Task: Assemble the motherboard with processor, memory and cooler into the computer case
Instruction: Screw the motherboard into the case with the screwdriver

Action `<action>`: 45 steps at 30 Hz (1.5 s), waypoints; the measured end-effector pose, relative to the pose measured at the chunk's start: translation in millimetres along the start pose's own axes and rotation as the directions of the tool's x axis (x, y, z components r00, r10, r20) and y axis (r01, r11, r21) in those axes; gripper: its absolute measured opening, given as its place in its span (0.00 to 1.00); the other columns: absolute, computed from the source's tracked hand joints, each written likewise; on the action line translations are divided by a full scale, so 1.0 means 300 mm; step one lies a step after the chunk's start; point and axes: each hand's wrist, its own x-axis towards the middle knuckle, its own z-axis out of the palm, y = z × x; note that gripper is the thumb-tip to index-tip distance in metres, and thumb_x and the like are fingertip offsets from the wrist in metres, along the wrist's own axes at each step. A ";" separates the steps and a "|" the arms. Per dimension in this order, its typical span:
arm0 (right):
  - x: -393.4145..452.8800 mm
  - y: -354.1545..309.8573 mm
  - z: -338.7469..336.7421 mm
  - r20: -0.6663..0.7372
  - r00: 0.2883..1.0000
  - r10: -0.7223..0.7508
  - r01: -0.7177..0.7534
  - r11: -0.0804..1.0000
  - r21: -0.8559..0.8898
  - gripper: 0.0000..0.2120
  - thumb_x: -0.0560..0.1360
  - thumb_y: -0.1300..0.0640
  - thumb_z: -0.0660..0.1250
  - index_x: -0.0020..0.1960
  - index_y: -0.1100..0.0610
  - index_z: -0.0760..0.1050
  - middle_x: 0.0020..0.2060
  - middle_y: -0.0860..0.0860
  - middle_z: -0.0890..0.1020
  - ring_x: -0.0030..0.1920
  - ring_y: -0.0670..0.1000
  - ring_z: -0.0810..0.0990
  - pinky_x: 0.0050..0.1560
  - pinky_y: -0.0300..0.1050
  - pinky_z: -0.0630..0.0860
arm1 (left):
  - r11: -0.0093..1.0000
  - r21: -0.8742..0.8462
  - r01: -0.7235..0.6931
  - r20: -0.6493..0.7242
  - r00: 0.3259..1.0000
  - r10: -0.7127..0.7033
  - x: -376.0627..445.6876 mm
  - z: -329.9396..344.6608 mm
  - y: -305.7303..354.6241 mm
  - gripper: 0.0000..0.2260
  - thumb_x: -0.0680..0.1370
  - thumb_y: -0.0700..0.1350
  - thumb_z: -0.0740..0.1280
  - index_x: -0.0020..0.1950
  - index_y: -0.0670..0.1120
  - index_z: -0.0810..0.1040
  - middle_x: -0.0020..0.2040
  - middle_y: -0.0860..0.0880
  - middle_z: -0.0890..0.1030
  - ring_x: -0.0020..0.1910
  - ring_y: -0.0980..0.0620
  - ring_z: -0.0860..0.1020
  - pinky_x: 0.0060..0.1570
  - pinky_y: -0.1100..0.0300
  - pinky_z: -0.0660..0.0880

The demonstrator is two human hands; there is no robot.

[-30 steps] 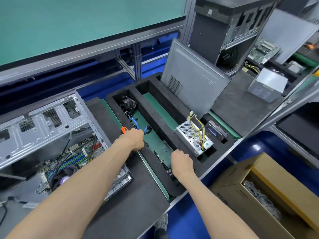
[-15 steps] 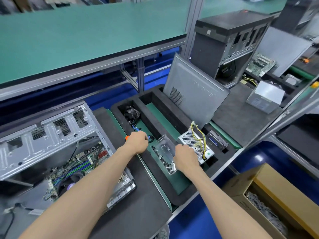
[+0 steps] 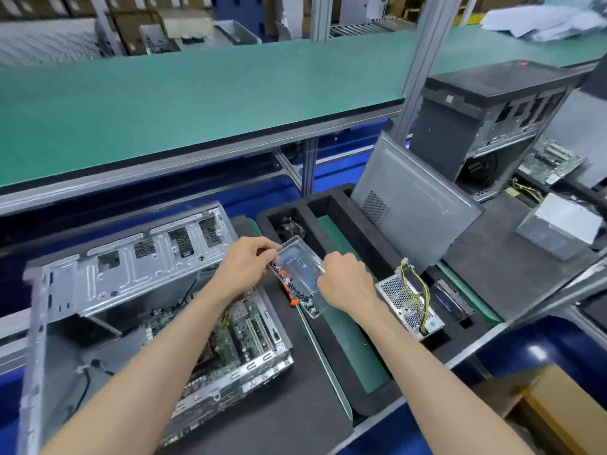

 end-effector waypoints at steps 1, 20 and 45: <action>-0.001 -0.022 0.005 0.008 1.000 -0.009 0.009 1.000 0.016 0.12 0.73 0.58 0.59 0.36 0.53 0.57 0.43 0.54 0.68 0.44 0.60 0.70 0.42 0.50 0.67 | 1.000 -0.014 0.008 -0.009 1.000 -0.008 -0.014 -0.020 -0.012 0.08 0.80 0.43 0.66 0.48 0.53 0.84 0.34 0.61 0.82 0.29 0.56 0.78 0.31 0.60 0.73; -0.017 -0.152 0.181 -0.121 0.960 -0.252 0.255 0.967 0.009 0.07 0.72 0.64 0.58 0.41 0.53 0.64 0.31 0.52 0.70 0.33 0.59 0.69 0.30 0.48 0.59 | 0.833 0.314 -0.455 0.302 0.880 0.366 -0.160 -0.198 -0.104 0.03 0.74 0.45 0.75 0.46 0.52 0.86 0.41 0.61 0.76 0.41 0.69 0.74 0.43 0.74 0.68; 0.007 -0.113 0.170 -0.149 0.966 -0.211 0.216 0.976 0.013 0.09 0.73 0.63 0.60 0.40 0.52 0.63 0.28 0.49 0.67 0.28 0.52 0.65 0.28 0.46 0.55 | 0.908 0.250 -0.336 0.309 0.916 0.254 -0.089 -0.092 -0.043 0.07 0.77 0.39 0.65 0.40 0.48 0.75 0.38 0.55 0.77 0.37 0.59 0.75 0.40 0.62 0.71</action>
